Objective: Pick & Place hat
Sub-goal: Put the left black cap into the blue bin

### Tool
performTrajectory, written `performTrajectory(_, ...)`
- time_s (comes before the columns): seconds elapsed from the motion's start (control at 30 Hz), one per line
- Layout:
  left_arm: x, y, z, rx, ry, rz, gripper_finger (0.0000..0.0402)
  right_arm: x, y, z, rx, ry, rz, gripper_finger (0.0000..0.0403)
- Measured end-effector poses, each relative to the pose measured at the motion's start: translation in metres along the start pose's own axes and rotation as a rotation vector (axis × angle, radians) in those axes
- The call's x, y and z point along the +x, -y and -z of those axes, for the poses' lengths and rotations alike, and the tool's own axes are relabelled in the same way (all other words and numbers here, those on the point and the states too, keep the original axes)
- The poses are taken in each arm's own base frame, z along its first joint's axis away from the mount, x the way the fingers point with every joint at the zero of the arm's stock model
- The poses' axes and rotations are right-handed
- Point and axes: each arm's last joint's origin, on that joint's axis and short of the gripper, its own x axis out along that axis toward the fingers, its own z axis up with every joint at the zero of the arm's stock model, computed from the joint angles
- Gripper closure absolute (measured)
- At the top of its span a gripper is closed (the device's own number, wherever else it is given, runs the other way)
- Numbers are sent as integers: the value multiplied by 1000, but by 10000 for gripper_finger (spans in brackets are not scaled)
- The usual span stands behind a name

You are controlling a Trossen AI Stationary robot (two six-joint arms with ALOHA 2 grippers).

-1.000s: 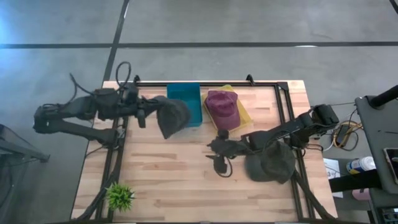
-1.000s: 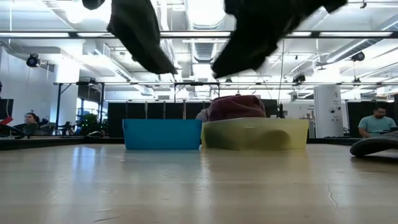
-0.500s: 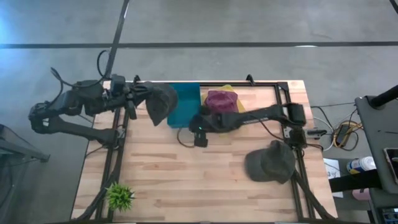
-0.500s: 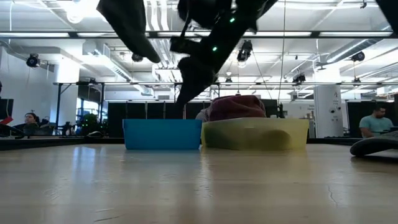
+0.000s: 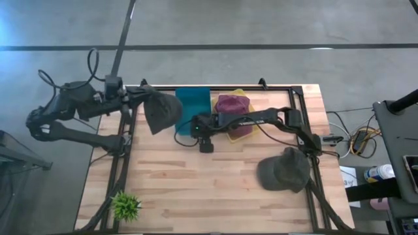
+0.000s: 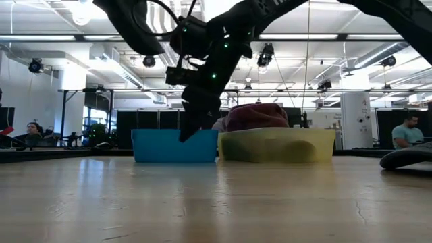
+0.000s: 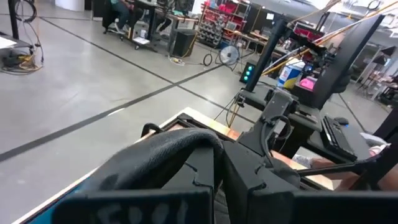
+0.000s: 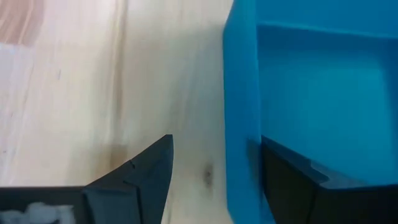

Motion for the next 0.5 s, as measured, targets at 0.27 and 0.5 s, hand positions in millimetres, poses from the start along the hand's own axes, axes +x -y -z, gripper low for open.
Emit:
performTrajectory(0.27, -3, -3, 5, 9, -62, -17, 392, -3, -15, 3, -40, -93, -111, 331)
performTrajectory(0.5, 9, 4, 12, -38, -169, 97, 392, -21, -54, 2, -265, -134, -174, 389)
